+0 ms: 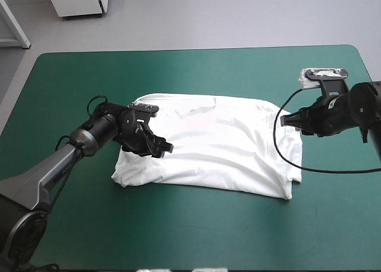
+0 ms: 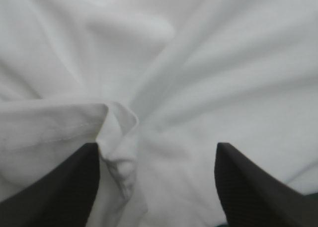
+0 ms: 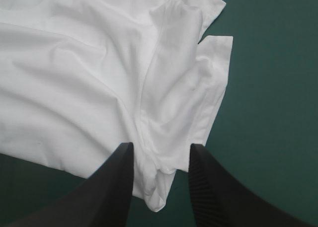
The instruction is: Fold the cloth
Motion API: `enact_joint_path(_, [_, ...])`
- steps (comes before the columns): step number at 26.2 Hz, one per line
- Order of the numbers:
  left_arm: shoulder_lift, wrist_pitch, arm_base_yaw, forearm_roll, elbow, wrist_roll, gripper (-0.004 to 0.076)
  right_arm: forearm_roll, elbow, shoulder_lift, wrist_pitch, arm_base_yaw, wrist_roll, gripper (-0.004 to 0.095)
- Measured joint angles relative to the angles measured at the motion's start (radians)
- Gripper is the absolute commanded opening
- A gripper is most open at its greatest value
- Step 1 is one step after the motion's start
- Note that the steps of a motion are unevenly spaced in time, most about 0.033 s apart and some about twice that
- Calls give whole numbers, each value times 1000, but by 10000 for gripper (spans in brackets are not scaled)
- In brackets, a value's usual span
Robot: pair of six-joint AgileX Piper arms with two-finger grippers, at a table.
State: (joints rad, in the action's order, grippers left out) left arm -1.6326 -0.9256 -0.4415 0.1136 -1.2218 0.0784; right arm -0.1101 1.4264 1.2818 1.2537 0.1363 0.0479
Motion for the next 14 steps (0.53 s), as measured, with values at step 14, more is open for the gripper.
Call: enact_joint_path(14, [31,-210,223,-199,-15,81,493,28,0,180,-6,-116,-20,441])
